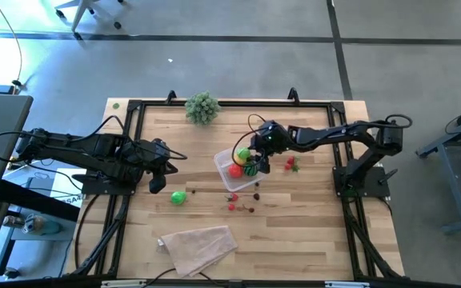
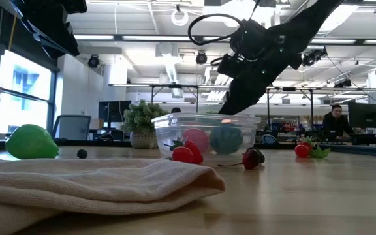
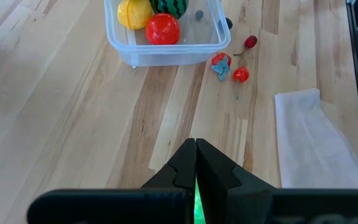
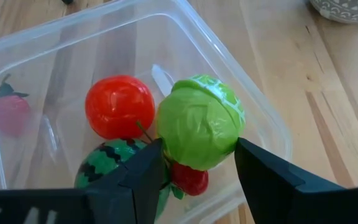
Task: Pick and placing Produce into tupperware
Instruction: Put the green cabbage into the transparent bin, then put the pink peach into the transparent bin
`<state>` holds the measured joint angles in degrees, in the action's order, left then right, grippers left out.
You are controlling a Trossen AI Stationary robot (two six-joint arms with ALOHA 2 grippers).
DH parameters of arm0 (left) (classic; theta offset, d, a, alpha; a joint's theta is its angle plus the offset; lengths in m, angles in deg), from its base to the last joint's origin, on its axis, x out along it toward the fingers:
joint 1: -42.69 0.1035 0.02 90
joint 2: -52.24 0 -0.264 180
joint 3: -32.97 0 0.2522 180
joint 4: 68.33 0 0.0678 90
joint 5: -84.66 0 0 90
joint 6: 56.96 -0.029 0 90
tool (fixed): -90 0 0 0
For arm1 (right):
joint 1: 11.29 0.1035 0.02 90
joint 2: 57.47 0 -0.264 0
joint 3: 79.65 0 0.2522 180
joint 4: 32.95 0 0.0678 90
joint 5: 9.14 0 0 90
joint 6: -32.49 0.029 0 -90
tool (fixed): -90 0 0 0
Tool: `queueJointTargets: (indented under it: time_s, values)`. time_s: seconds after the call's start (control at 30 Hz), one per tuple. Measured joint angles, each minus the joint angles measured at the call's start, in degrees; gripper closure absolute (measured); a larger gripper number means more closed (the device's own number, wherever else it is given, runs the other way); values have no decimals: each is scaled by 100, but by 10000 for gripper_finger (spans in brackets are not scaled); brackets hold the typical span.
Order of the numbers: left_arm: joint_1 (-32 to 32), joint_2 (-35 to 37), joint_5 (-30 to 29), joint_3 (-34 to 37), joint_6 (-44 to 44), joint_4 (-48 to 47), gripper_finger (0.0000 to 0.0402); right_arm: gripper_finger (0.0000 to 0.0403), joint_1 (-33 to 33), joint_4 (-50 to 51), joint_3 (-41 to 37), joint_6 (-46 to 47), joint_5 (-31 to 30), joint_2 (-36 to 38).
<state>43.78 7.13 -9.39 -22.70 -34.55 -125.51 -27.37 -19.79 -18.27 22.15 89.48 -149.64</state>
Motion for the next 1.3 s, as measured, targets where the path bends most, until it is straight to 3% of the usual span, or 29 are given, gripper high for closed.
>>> queueJointTargets:
  time_s: [0.2,0.7,1.0,1.3]
  values:
    - [2,0,0,0,0,0,401,220,0,-2,0,-7,-4,1]
    - [1,-1,0,0,-1,1,401,170,0,-156,0,-59,-23,69]
    - [1,0,0,0,-1,2,401,172,-86,-171,0,-376,-517,921]
    - [2,-1,0,0,1,0,401,172,-995,624,0,-295,-522,1794]
